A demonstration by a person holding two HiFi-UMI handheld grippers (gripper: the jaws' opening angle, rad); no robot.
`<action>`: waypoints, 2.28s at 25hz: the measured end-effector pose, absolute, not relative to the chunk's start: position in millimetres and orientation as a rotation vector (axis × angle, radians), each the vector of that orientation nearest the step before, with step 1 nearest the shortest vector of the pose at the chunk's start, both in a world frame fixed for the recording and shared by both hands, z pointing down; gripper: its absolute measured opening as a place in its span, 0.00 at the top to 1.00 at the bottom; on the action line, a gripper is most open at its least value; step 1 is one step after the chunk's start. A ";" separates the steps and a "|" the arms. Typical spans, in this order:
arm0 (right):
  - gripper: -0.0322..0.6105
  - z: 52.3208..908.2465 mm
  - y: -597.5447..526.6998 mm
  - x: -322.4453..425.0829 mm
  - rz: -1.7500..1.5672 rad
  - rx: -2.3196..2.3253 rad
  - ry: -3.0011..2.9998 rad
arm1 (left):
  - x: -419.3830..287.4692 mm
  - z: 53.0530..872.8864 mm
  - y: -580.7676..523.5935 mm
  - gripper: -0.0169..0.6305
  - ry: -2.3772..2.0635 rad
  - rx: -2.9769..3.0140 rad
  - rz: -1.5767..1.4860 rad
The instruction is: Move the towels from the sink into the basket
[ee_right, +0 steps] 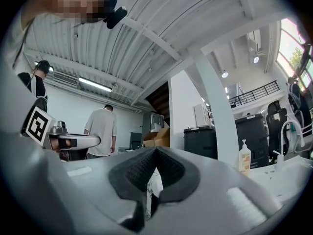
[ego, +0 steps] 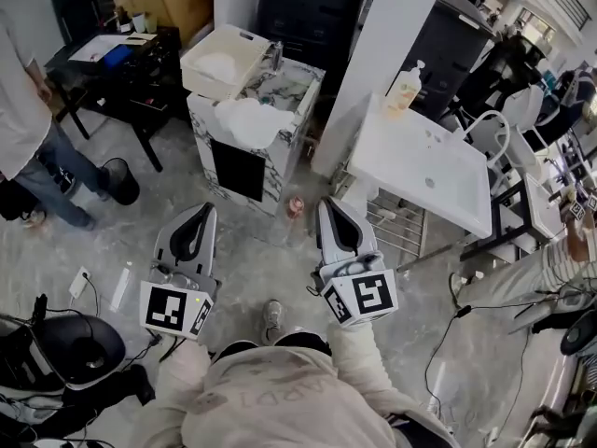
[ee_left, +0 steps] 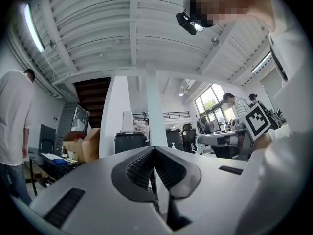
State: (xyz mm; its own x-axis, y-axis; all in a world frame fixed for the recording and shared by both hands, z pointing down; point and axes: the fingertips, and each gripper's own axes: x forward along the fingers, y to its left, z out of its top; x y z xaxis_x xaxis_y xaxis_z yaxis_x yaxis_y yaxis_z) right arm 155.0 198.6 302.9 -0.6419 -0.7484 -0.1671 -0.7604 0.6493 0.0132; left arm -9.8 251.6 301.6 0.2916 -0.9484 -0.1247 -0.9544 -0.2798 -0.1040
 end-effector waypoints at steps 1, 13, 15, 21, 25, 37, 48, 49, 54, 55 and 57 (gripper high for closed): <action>0.93 302.0 188.8 154.1 0.124 -1.245 2.720 | -9.7 301.1 242.4 0.97 1.780 -2.392 0.052; 0.93 303.7 87.8 160.0 0.107 -1.161 2.737 | 3.3 296.2 148.3 0.97 1.812 -2.345 0.045; 0.93 307.3 77.9 160.4 0.101 -1.147 2.740 | 5.4 299.1 140.4 0.97 1.820 -2.338 0.038; 0.93 311.4 56.6 155.3 0.072 -1.111 2.745 | 2.9 302.4 122.4 0.97 1.848 -2.319 0.012; 0.93 313.6 41.3 153.3 0.058 -1.114 2.743 | 1.0 305.2 106.6 0.97 1.845 -2.326 0.003; 0.93 316.7 -34.8 117.0 0.052 -1.204 2.710 | -39.3 311.4 22.5 0.97 1.774 -2.392 0.008; 0.93 320.7 -112.7 62.3 0.047 -1.272 2.686 | -91.6 316.4 -65.6 0.97 1.698 -2.460 -0.014; 0.93 321.4 -118.5 58.0 0.046 -1.281 2.684 | -95.7 317.5 -72.6 0.97 1.690 -2.470 -0.015; 0.93 325.9 -144.0 40.1 0.039 -1.336 2.664 | -114.5 325.1 -104.2 0.97 1.639 -2.526 -0.028; 0.93 326.8 -148.5 36.9 0.040 -1.348 2.662 | -117.8 326.9 -110.5 0.97 1.629 -2.539 -0.030; 0.94 328.8 -156.0 31.1 0.042 -1.374 2.657 | -123.1 332.3 -122.4 0.97 1.606 -2.571 -0.043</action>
State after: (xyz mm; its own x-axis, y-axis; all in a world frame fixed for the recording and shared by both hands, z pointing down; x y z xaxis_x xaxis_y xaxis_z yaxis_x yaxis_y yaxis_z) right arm 31.1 -156.0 328.8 -0.5693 -0.8091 -0.1459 -0.8133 0.5802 -0.0440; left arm -123.1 -122.4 332.3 0.4400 -0.8973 -0.0343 -0.8943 -0.4344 -0.1078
